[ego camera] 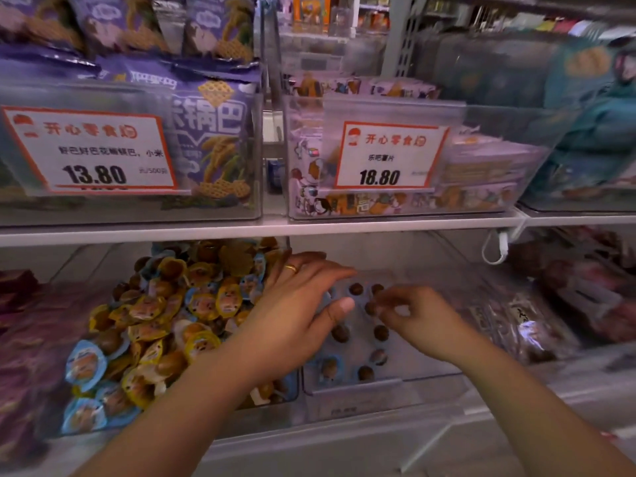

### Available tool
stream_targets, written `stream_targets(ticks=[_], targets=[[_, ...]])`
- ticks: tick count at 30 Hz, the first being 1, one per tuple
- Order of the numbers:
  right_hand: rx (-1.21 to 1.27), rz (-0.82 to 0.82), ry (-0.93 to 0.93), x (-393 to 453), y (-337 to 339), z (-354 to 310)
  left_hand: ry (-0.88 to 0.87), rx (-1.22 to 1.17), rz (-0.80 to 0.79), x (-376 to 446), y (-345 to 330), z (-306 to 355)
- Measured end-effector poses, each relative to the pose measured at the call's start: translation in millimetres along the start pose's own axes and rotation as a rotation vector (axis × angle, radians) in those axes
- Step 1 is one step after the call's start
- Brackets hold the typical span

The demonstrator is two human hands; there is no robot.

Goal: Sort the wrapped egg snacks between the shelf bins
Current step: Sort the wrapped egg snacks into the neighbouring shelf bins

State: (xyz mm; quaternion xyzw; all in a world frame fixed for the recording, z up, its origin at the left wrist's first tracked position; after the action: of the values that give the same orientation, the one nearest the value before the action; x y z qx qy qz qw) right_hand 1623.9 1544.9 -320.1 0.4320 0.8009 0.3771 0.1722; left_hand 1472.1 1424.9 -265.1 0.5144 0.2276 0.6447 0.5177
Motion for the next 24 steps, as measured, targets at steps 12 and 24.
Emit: stream_targets(ticks=[12, 24], targets=[[0.554, 0.127, 0.209, 0, -14, -96, 0.021, -0.316, -0.09, -18, -10, -4], [0.287, 0.131, 0.347, -6, -24, -111, 0.218, 0.099, -0.012, -65, 56, -80]])
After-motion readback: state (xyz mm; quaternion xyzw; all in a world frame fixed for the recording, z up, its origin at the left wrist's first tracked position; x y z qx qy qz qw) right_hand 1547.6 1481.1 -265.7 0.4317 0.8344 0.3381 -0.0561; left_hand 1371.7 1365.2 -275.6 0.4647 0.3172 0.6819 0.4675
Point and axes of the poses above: each hand's wrist, its own x-axis towards the middle knuckle, its own y-axis out of the back of the hand, z = x × y, the point moved 8 cm from there along x, towards the middle knuckle, and after that the axes turned 2 degrees about x, right-handed, at the moved point
